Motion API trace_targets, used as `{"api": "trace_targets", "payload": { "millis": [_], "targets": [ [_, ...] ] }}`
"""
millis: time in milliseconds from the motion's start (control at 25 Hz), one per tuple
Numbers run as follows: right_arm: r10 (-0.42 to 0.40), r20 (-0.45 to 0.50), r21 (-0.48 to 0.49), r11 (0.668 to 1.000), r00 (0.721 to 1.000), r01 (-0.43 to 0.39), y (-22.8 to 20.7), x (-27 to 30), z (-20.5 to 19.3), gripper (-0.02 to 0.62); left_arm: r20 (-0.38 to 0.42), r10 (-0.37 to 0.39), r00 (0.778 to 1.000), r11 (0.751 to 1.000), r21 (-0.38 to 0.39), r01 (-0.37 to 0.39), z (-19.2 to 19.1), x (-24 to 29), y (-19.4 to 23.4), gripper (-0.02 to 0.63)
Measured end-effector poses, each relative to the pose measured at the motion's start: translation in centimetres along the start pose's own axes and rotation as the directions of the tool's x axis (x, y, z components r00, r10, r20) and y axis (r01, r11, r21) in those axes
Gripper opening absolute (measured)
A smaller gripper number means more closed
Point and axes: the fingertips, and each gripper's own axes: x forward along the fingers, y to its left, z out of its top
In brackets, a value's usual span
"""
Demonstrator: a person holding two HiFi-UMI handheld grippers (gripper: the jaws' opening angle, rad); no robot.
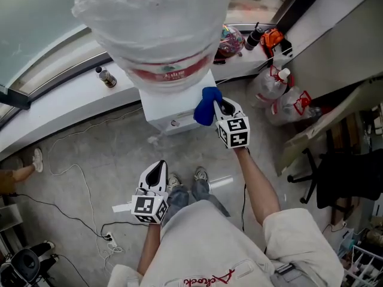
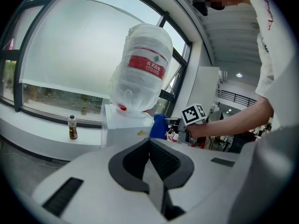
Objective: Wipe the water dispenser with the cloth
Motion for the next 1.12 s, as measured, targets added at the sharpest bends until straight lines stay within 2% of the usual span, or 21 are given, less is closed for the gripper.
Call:
{"api": "trace_targets", "payload": {
  "millis": [320, 600, 720, 880, 1120],
  "targets": [
    [-0.067, -0.017, 0.007, 0.998, 0.998, 0.068, -4.4, -1.0, -1.1, 0.054, -0.008, -0.007, 1.0, 1.0, 0.007, 0.007, -0.2, 0.6, -0.7, 0.012],
    [-0.051, 0.014, 0.003, 0.999, 0.999, 0.051, -2.9, -2.2, -0.4, 0.053, -0.005, -0.01, 1.0, 1.0, 0.009, 0.01, -0.1, 0.5, -1.0, 0.012],
    [-0.011, 0.037, -0.005, 1.0, 0.999, 0.011, 0.3, -3.0, 0.0, 0.053, 0.001, -0.004, 1.0, 1.0, 0.002, 0.004, -0.1, 0.1, -0.8, 0.012],
    [0.096, 0.047, -0.036, 0.995, 0.994, -0.094, 6.8, -3.3, 0.1, 0.053, 0.013, 0.005, 1.0, 1.0, -0.009, -0.005, 0.0, -0.6, -0.4, 0.012],
    [0.275, 0.042, -0.046, 0.961, 0.961, -0.273, 17.5, -2.2, 0.0, 0.054, 0.03, 0.047, 0.998, 0.999, -0.028, -0.046, -0.2, -2.8, 1.0, 0.012]
  ]
}}
